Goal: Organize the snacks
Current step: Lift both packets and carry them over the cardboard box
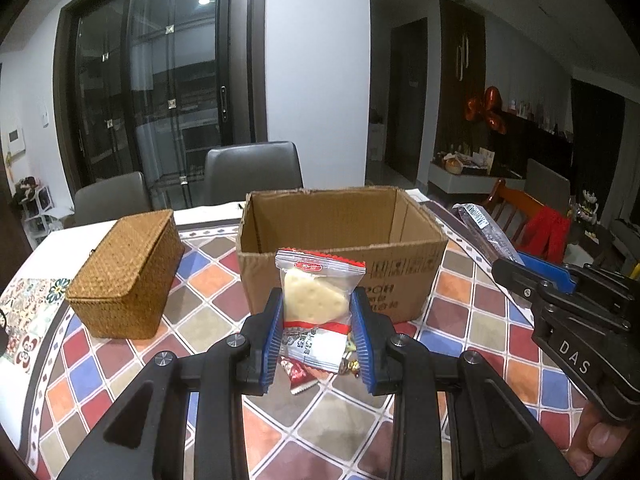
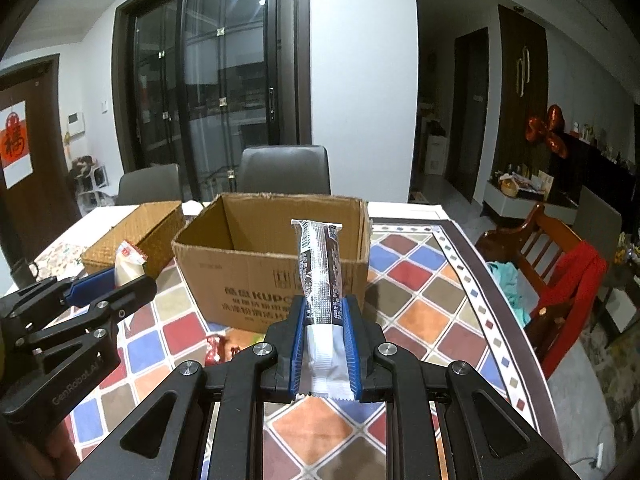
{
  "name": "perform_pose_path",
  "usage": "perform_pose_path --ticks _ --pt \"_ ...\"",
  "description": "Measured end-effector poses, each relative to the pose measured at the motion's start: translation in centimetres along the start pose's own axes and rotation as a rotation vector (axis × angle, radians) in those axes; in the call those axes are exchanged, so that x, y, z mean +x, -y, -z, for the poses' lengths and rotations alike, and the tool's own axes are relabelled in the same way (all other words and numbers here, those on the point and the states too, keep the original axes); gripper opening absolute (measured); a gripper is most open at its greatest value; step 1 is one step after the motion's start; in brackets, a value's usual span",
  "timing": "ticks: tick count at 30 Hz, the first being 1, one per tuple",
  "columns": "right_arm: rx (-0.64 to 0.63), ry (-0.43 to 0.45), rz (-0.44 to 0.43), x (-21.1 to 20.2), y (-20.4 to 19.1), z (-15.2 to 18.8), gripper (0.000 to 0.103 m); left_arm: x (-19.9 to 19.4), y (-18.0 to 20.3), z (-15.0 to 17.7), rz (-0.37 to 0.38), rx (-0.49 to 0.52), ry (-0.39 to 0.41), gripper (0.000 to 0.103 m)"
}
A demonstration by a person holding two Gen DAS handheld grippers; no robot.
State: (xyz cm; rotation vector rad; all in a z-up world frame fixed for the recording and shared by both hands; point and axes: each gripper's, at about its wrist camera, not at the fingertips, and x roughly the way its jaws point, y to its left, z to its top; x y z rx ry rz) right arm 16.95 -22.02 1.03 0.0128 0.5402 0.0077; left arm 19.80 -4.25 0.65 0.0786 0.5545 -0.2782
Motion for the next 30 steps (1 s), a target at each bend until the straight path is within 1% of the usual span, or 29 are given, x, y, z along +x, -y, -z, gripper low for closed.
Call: perform_pose_path --ticks 12,22,30 --pt "0.012 0.036 0.007 -0.3 0.3 -2.3 0.019 0.1 -0.3 -2.5 -0.009 0.001 0.039 0.033" --pt "0.008 0.064 0.018 -0.1 0.1 -4.2 0.019 0.5 -1.0 -3.7 -0.018 -0.01 0.066 0.033" --pt "0.008 0.077 0.018 0.5 -0.2 -5.0 0.019 1.2 -1.8 -4.5 -0.026 -0.016 0.075 0.033"
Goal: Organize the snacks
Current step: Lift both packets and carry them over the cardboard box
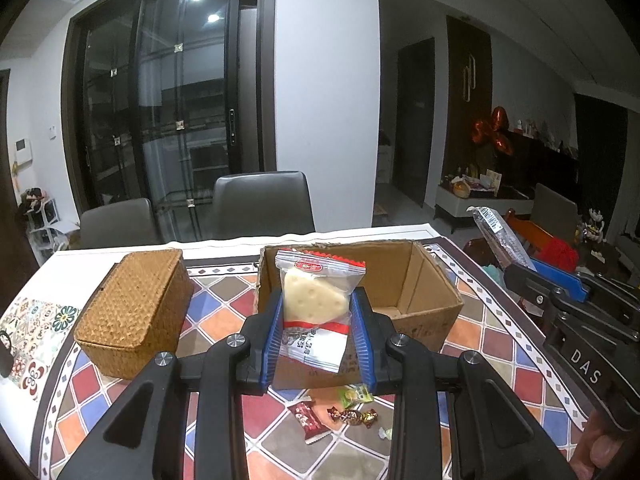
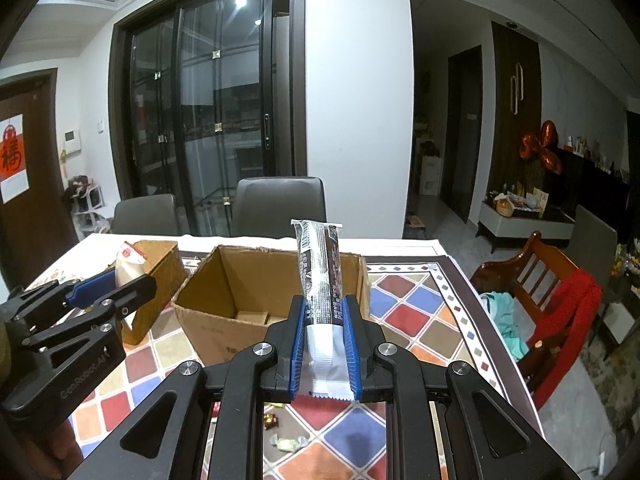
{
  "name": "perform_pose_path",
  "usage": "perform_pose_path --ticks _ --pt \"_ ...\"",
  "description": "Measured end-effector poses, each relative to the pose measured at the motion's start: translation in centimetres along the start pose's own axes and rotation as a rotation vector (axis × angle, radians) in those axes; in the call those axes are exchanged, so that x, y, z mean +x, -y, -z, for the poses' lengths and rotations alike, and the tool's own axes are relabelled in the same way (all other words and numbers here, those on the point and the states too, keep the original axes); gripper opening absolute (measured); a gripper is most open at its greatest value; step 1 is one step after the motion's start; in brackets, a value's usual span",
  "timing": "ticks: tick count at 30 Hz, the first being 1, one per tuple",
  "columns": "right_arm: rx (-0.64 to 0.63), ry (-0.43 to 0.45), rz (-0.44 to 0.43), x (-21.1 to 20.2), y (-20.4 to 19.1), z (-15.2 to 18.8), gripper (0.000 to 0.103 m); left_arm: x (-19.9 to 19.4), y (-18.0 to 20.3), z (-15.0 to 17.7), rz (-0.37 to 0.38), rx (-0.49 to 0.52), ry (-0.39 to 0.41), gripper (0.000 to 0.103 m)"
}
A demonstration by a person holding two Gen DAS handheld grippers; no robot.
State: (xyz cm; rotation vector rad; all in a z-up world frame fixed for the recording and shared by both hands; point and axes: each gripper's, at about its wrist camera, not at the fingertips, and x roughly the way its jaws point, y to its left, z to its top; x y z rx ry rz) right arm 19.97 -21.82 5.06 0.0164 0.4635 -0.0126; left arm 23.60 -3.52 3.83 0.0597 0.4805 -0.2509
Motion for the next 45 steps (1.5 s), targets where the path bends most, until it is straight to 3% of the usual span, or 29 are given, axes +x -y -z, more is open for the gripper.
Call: perform_pose_path --ticks 26,45 --pt "0.019 -0.003 0.021 4.9 0.3 -2.6 0.019 5.6 -0.4 -3.0 0.004 0.001 0.019 0.033" --pt "0.04 -0.052 -0.002 10.2 1.1 -2.7 0.019 10.4 -0.1 -3.4 0.005 0.003 -0.018 0.033"
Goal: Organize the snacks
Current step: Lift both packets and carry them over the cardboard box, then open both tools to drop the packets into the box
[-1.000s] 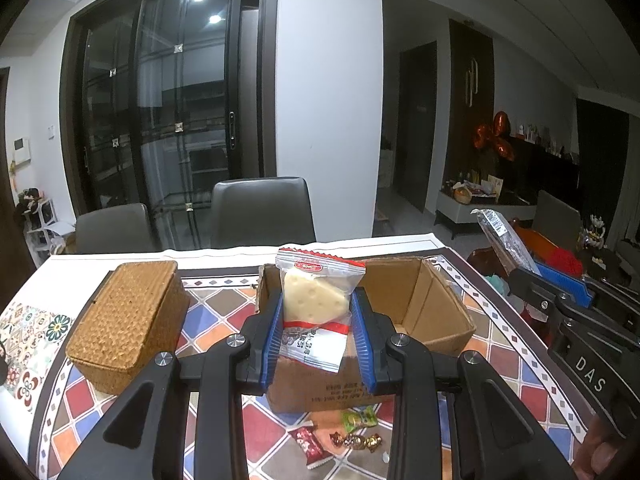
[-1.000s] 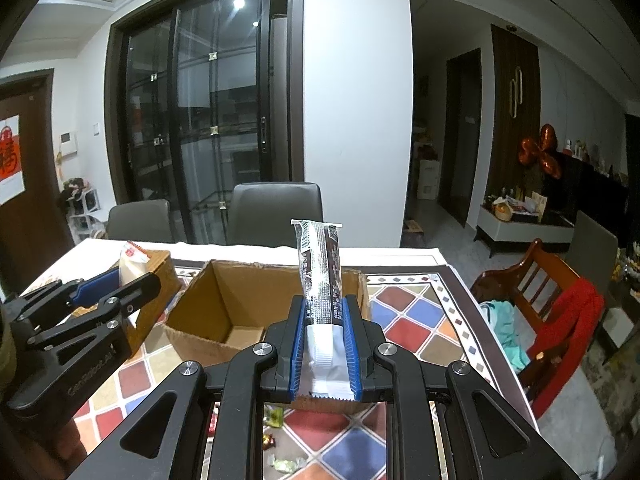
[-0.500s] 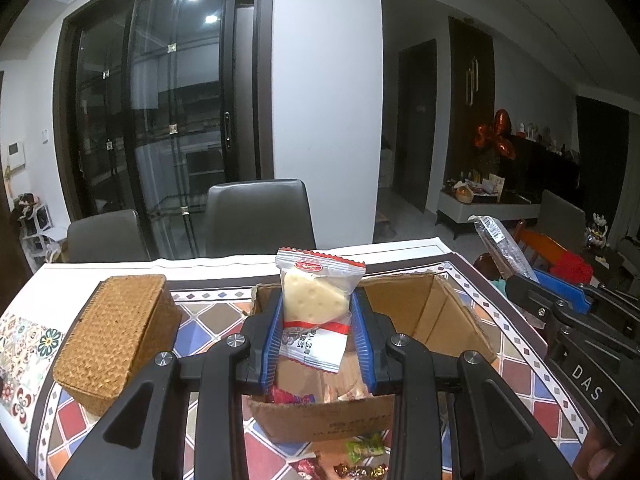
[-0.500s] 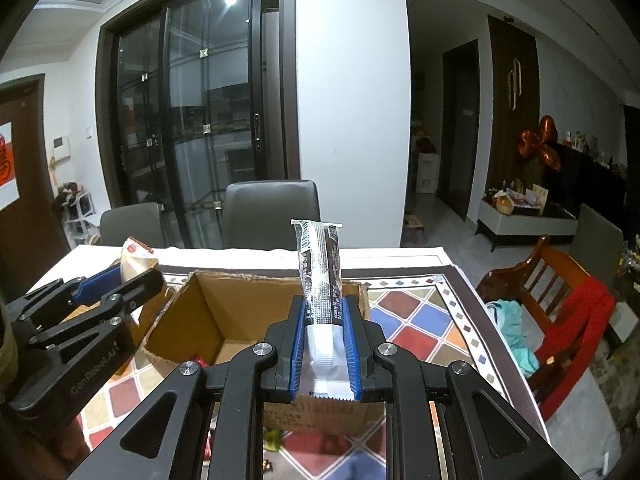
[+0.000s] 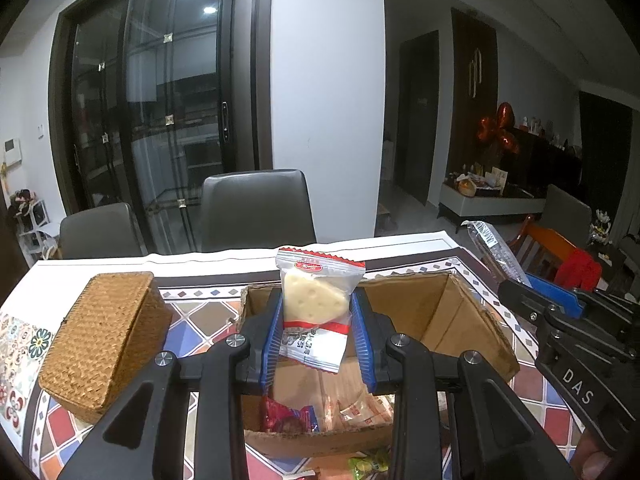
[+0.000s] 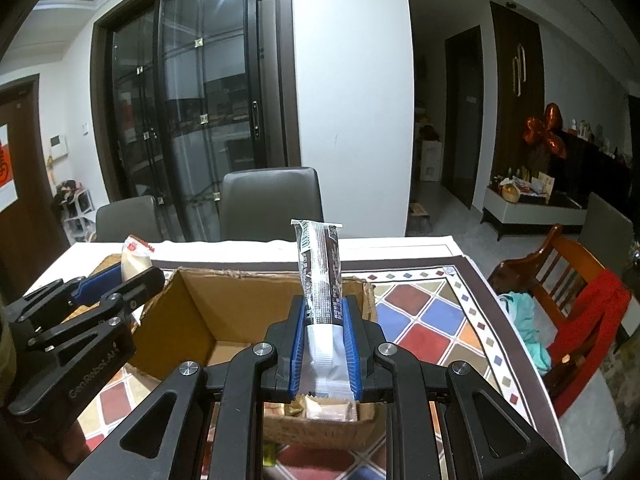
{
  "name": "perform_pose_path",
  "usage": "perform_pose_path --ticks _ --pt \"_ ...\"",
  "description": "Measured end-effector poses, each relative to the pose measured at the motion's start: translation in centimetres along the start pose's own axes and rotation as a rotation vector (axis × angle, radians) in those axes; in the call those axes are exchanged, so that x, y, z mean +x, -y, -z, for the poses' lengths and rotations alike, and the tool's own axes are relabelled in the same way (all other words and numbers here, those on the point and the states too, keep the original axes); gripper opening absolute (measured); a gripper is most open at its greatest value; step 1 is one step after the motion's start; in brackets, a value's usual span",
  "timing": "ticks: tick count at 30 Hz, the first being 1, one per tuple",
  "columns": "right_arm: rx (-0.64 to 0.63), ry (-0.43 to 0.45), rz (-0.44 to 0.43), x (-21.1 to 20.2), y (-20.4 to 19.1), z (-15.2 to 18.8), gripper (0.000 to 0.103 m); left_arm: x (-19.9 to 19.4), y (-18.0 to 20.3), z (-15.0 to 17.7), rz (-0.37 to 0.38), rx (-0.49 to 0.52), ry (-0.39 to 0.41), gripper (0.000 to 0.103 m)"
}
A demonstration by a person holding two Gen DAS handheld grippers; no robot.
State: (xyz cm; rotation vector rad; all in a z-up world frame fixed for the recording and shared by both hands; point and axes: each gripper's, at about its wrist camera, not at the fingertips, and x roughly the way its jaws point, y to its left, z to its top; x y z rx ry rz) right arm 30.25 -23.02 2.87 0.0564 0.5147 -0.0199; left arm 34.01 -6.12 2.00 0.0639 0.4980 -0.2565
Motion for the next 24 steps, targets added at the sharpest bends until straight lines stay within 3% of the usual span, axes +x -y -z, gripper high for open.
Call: perform_pose_path --ticks 21,22,24 --pt "-0.005 -0.039 -0.023 2.6 -0.4 0.4 0.02 2.2 0.1 0.3 0.0 -0.001 -0.032 0.035" --pt "-0.007 -0.04 -0.022 2.7 -0.5 0.3 0.021 2.2 0.2 0.4 -0.002 0.0 -0.034 0.039" --pt "-0.016 -0.037 -0.012 2.7 -0.5 0.3 0.033 2.2 0.2 0.4 -0.005 0.0 -0.035 0.046"
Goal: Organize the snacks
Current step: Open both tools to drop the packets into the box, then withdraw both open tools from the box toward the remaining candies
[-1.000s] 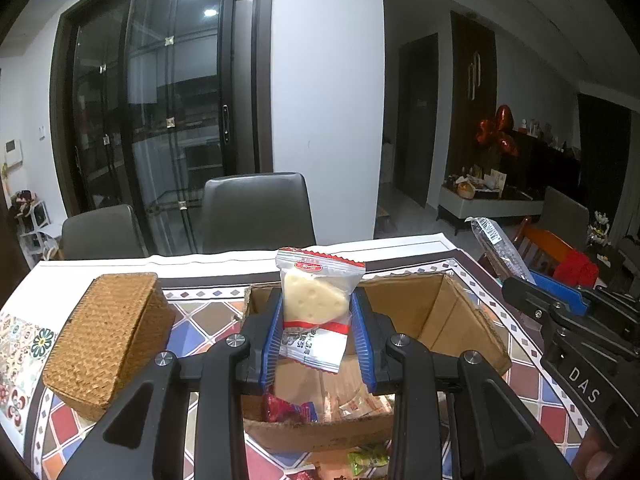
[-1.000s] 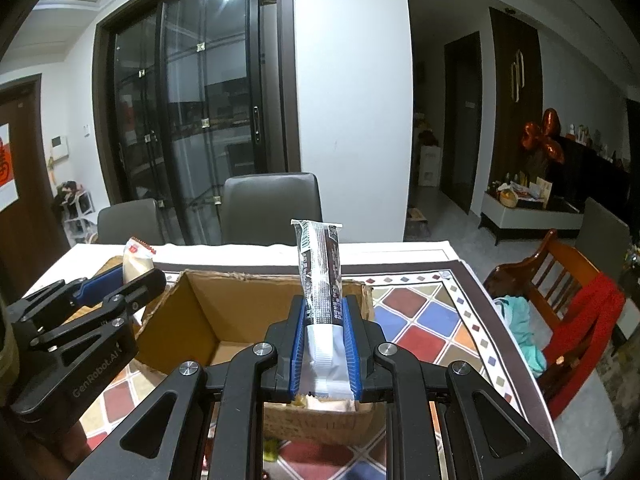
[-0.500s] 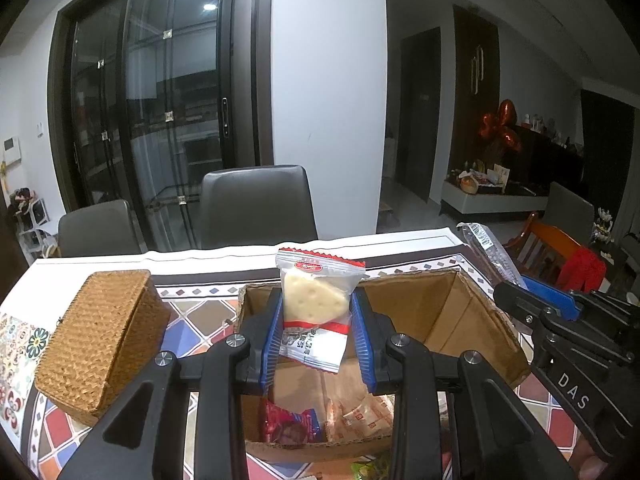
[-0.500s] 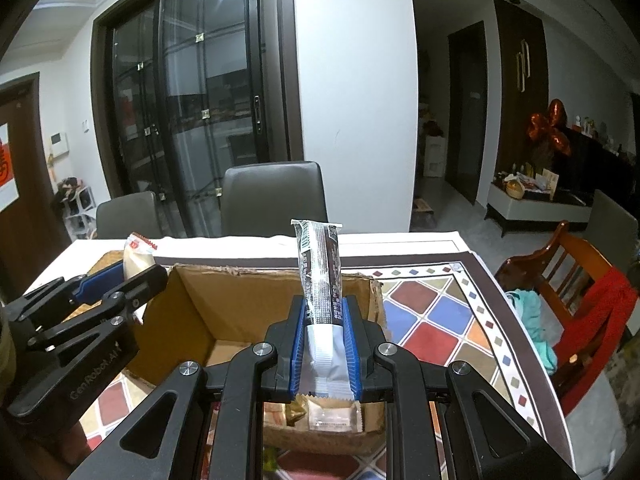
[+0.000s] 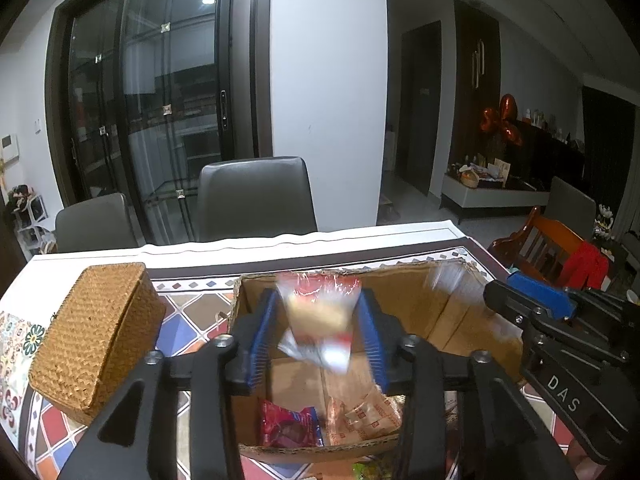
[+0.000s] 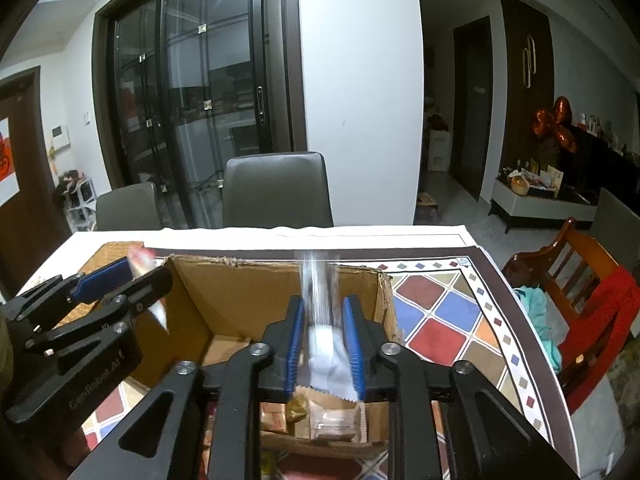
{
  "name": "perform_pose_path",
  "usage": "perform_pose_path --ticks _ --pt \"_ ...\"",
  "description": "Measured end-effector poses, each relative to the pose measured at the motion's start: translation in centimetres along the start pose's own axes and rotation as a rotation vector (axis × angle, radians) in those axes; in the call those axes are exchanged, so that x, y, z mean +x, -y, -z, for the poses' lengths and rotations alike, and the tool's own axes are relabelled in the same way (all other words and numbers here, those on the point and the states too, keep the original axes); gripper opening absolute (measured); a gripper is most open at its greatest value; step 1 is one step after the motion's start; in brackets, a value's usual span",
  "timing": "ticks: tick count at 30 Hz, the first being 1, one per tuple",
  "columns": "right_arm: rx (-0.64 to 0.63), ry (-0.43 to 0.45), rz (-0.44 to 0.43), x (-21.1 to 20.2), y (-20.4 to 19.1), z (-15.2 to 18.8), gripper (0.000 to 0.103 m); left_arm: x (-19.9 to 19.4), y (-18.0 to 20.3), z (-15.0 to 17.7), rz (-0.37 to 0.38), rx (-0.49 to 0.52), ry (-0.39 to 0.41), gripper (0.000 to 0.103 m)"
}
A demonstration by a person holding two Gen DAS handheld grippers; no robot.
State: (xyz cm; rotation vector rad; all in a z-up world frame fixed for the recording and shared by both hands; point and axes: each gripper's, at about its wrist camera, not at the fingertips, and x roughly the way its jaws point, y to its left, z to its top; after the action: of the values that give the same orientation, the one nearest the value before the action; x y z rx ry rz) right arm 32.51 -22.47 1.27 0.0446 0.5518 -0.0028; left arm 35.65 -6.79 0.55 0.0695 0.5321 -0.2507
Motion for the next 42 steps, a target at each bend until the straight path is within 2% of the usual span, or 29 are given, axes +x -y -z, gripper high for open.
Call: perform_pose_path --ticks 2,4,11,22,42 --pt "-0.001 0.018 0.017 -0.2 0.0 0.0 0.055 0.0 0.0 0.1 -0.008 -0.003 0.001 0.052" --pt "-0.005 0.034 0.028 -0.6 0.0 0.0 0.059 -0.1 -0.2 0.3 -0.014 -0.008 0.002 0.057" --pt "0.001 0.034 0.031 -0.7 -0.1 0.2 0.059 -0.6 -0.7 0.6 -0.05 -0.025 0.009 0.074" --pt "0.007 0.047 0.037 -2.0 -0.2 0.5 0.062 -2.5 -1.3 1.1 -0.084 -0.036 0.015 0.077" --pt "0.004 0.1 0.06 -7.4 -0.7 1.5 0.062 -8.1 -1.2 1.8 -0.096 -0.03 0.054 0.078"
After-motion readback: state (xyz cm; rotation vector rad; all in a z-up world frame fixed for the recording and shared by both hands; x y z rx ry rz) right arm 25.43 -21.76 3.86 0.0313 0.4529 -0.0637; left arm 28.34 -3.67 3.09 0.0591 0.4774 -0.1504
